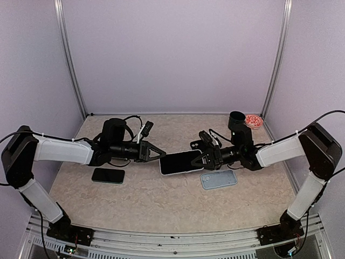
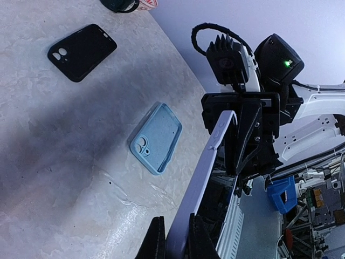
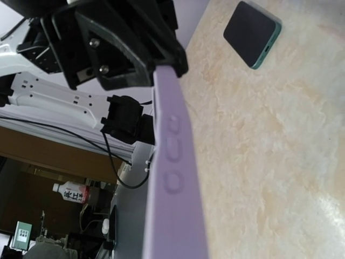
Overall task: Put the phone into the phone case
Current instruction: Press the phone with the phone case.
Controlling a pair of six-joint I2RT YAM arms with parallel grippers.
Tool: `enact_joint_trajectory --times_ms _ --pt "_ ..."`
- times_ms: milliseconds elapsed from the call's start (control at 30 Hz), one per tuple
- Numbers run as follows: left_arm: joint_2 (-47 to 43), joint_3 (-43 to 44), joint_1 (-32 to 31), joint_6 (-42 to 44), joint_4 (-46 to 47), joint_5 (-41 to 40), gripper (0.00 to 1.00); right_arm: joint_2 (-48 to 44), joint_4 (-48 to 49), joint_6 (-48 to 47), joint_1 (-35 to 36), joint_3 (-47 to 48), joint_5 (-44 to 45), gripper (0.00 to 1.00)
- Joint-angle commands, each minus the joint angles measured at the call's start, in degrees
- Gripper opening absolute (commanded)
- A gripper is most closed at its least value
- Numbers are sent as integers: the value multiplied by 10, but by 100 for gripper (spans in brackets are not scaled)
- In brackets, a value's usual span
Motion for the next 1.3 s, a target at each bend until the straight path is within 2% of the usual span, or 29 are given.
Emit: enact_joint_trajectory --times_ms 0,67,333,433,767,1267 --pt "-12 11 -5 -2 -20 -55 11 -1 -1 -28 11 30 2 0" --pt "-21 0 4 -16 -3 -63 19 -3 -10 -35 11 32 5 0" --pt "-74 -35 37 -41 17 -101 23 -15 -20 -49 11 28 5 0" --pt "-85 -54 39 -48 28 -106 27 -18 -19 -53 10 27 5 0" --pt "-79 -119 30 -102 138 -46 40 -31 15 -46 3 16 29 0" --pt "-18 -86 -31 -100 174 4 44 -52 35 -45 3 11 40 0"
